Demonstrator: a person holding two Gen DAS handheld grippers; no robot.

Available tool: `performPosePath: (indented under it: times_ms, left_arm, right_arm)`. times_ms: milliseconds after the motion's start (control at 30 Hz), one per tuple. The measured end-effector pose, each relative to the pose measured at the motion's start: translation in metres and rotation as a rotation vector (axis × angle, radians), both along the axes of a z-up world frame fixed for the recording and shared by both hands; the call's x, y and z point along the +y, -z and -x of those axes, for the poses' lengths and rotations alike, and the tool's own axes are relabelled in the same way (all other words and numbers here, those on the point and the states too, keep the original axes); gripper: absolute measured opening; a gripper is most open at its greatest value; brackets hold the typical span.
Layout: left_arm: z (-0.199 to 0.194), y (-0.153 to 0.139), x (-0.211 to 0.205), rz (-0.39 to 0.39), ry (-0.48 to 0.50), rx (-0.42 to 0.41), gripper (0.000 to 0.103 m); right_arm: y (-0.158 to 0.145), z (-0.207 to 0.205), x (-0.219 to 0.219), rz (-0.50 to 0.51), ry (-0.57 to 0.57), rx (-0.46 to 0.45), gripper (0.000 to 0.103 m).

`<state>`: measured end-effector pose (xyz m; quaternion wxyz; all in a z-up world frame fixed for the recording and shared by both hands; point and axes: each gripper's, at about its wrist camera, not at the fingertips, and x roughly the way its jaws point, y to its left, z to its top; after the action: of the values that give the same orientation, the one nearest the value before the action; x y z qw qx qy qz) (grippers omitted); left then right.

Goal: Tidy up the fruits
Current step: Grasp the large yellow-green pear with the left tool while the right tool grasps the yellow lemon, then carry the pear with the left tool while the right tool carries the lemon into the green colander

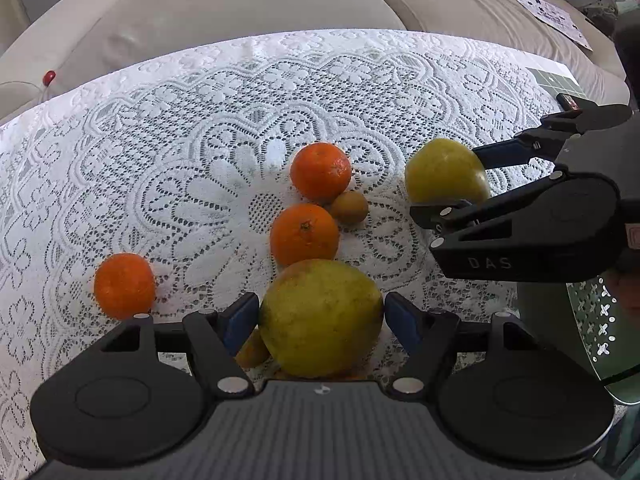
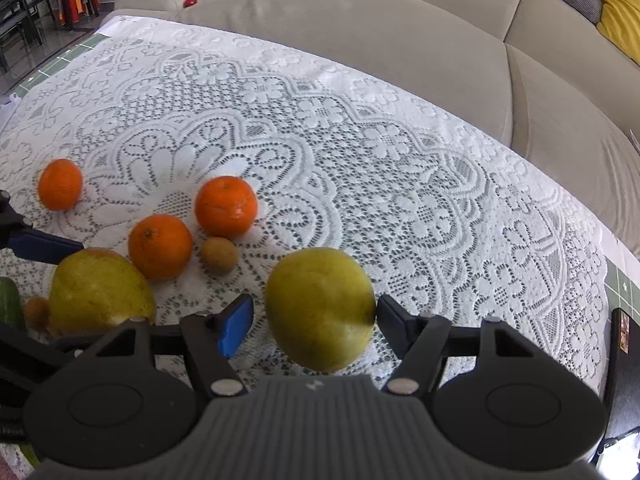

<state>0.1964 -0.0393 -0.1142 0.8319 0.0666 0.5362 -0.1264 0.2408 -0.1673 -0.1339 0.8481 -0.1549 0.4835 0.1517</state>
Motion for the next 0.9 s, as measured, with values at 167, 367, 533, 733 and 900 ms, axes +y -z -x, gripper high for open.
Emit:
performPosePath:
  times_ms: [167,367,533,733,900]
  left_arm:
    - [-0.001,0.004,-0.002,-0.016,0.006,0.001,0.081]
    - [-0.002,0.005,-0.002,-0.006,-0.002,-0.003,0.080]
    - [0.002,0.004,-0.002,-0.012,-0.012,-0.022,0.079]
    - [0.010,-0.020,0.004,0.008,-0.052,-0.063,0.079]
    - [0.023,-0.047,0.009,0.009,-0.062,-0.100,0.079]
  right_arm:
    - [0.004,0.000,0.000,0.015,0.015,0.001,0.065]
    - [0.007,0.004,0.004,0.055,0.012,-0.023,0.059]
    - [0.001,0.007,0.003,0.025,0.028,-0.030,0.059]
    - [-0.020,0.022,0.001,-0.014,0.036,-0.069,0.059]
    - [-0.051,0.045,-0.005,-0.074,0.066,-0.106,0.059]
